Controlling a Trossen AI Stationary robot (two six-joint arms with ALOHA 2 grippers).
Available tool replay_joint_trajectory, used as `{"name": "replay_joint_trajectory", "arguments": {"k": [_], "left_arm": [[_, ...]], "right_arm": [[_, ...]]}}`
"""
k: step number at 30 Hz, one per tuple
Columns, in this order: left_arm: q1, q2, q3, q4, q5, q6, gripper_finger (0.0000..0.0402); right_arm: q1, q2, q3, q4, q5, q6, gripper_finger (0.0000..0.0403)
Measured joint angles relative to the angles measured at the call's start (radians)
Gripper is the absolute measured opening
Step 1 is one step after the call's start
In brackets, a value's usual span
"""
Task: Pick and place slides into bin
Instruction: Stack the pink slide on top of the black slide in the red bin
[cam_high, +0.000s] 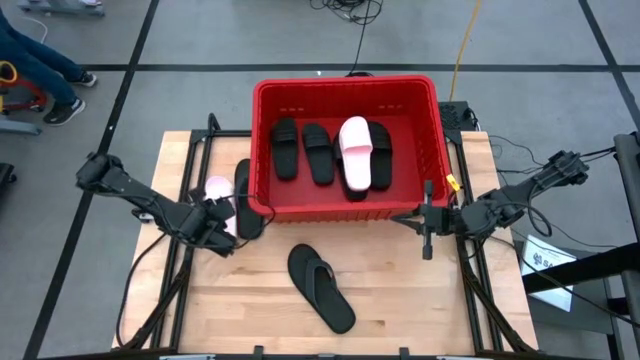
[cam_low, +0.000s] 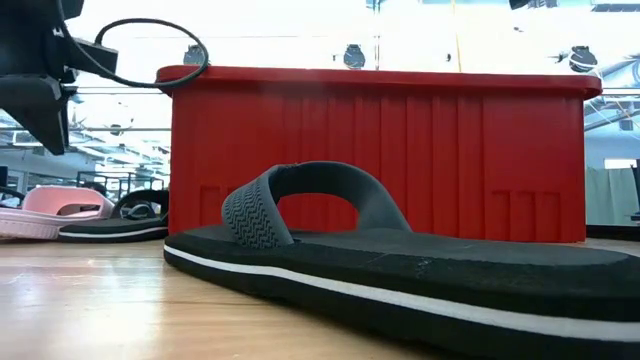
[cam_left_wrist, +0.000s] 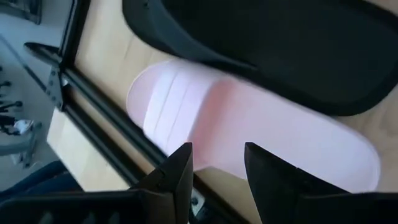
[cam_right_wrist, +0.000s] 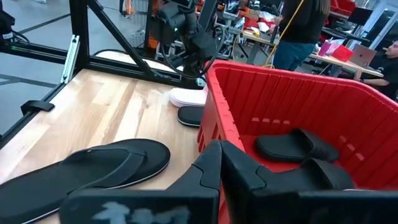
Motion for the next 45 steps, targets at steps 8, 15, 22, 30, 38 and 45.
{"name": "replay_joint_trajectory", "arguments": {"k": [8,15,22,30,38,45], "left_arm": [[0.152,0.001,-0.001,0.122,0.086,-0.072,0.0141],[0.315,0.000,-0.051,0.124,0.182,-0.199,0.0141],[0.393,0.000,-0.053,0.128,0.155,-0.082,0.0141],[0.409,0.001,-0.071,0.172,0.138,-0.043,0.0141],[0.409,0.002,-0.106,0.204,0.097,0.043,0.0141],[0.409,0.008,-0.106,0.212,0.054,0.152,0.0141]], "right_arm": [[0.000,-0.028,0.000,0.001,0.000,-0.042,0.0000],[0.000,-0.062,0.000,0.001,0.001,-0.081,0.0000],[0.000,-0.101,0.000,0.001,0.001,-0.082,0.0000],[0.000,-0.126,0.000,0.001,0.004,-0.086,0.0000],[-0.001,-0.143,0.000,0.001,0.120,-0.093,0.0000],[-0.001,-0.151,0.001,0.017,0.164,-0.069,0.0000]]}}
